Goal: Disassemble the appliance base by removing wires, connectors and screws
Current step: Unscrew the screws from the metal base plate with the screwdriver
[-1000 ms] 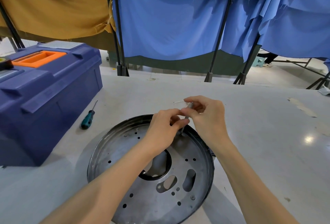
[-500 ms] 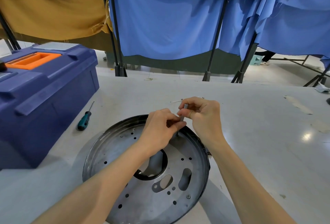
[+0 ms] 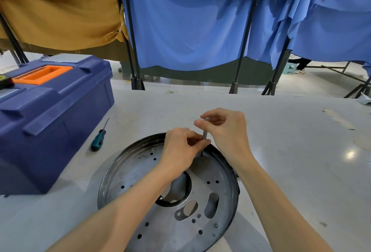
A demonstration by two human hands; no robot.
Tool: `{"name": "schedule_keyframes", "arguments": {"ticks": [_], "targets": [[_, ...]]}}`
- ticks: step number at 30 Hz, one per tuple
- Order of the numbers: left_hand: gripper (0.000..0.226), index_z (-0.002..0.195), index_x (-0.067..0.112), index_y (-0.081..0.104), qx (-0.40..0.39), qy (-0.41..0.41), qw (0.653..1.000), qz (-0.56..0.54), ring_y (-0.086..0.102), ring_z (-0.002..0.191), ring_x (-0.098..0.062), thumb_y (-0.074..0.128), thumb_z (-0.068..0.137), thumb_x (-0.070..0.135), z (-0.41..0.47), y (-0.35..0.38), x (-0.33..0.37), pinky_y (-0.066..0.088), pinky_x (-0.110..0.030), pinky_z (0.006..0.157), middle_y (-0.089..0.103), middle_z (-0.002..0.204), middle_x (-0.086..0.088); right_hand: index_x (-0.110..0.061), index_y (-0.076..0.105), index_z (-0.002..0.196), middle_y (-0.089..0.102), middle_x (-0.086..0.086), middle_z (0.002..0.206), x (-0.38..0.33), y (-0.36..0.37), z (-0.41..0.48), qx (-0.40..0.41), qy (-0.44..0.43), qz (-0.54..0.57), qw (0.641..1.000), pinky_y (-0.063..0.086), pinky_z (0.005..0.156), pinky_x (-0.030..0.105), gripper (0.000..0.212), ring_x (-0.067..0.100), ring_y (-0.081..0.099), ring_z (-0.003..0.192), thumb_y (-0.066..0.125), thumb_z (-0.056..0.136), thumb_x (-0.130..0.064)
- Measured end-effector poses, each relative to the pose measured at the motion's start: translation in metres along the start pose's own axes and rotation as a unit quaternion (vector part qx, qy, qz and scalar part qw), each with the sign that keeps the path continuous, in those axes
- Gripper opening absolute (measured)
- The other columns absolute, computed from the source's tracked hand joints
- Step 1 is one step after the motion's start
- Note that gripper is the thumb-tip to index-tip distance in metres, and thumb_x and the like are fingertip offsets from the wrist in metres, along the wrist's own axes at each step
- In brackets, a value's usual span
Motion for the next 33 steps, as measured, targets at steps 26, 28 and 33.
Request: {"name": "schedule_keyframes", "arguments": {"ticks": [26,28,33], "targets": [[0.016,0.076,0.011,0.076,-0.013,-0.061,0.997,-0.053,0.067,0.061,-0.014,0.083,0.074,0.025,-0.001,0.003,-0.011,0.055,-0.022,0.062,0.071,0.064,0.0,-0.019,0.073,0.073,0.072,0.001,0.067,0.008,0.006,-0.002,-0.019,0.001,0.082,0.996,0.055,0.067,0.022,0.016,0.015,0.07,0.068,0.068,0.088,-0.02],[0.016,0.076,0.01,0.076,-0.011,-0.07,0.995,-0.066,0.067,0.06,-0.015,0.083,0.074,0.024,-0.001,0.003,-0.014,0.056,-0.023,0.062,0.071,0.065,-0.002,-0.011,0.071,0.073,0.071,0.004,0.067,0.02,0.015,0.0,-0.012,0.099,0.168,0.981,0.057,0.071,0.027,0.044,0.019,0.071,0.071,0.054,0.094,-0.045],[0.018,0.061,0.017,0.069,-0.015,-0.074,0.995,-0.062,0.055,0.047,0.003,0.079,0.075,0.011,-0.002,0.003,-0.014,0.044,-0.011,0.051,0.063,0.051,0.012,-0.018,0.031,0.048,0.027,-0.002,0.045,0.021,0.04,0.006,0.027,0.212,0.207,0.955,0.027,0.045,0.027,0.056,0.014,0.025,0.043,0.058,0.091,-0.043]]}}
Point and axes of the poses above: each hand's wrist, its own z-axis towards the middle knuckle, its own y-axis out of the palm, x = y × z, the point moved 10 cm from there along z, towards the middle knuckle
